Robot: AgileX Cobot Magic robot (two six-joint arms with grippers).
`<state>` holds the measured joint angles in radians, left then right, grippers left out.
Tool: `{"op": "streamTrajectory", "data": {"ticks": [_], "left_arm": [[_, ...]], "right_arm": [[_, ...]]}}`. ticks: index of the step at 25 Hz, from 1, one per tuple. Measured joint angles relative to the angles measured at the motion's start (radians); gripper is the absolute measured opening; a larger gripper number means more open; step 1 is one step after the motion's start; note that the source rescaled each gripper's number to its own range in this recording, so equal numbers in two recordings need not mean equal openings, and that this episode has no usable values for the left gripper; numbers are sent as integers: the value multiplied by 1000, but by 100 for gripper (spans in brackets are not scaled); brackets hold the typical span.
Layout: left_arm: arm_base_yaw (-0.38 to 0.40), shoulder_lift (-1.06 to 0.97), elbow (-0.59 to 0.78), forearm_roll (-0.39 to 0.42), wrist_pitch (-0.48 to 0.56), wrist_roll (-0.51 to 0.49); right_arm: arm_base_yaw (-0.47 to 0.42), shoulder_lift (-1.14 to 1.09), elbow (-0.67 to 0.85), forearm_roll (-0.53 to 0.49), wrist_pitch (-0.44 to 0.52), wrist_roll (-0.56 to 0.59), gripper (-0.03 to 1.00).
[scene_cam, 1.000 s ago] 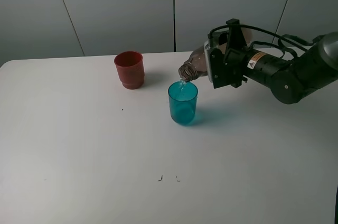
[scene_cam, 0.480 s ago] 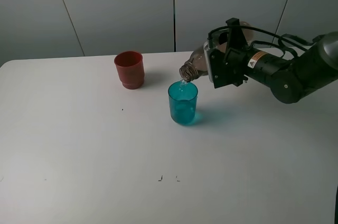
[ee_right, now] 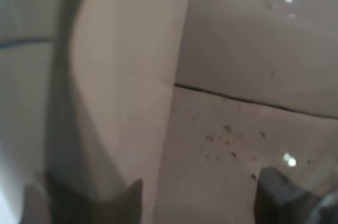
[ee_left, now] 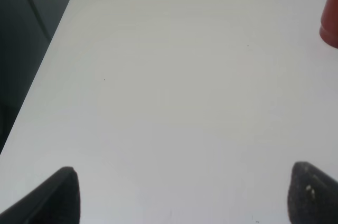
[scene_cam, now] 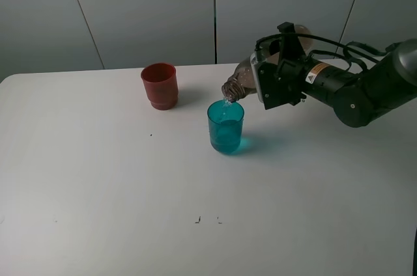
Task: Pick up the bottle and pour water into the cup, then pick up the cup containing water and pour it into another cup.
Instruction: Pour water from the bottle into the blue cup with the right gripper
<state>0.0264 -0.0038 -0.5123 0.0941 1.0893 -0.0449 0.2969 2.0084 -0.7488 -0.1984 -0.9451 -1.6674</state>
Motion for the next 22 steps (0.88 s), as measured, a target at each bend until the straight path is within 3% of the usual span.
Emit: {"op": "streamTrajectory", "data": {"ticks": [22], "left_arm": [[0,0,0,0,0,-2]], "right_arm": [[0,0,-2,0,-9,-81,0]]}}
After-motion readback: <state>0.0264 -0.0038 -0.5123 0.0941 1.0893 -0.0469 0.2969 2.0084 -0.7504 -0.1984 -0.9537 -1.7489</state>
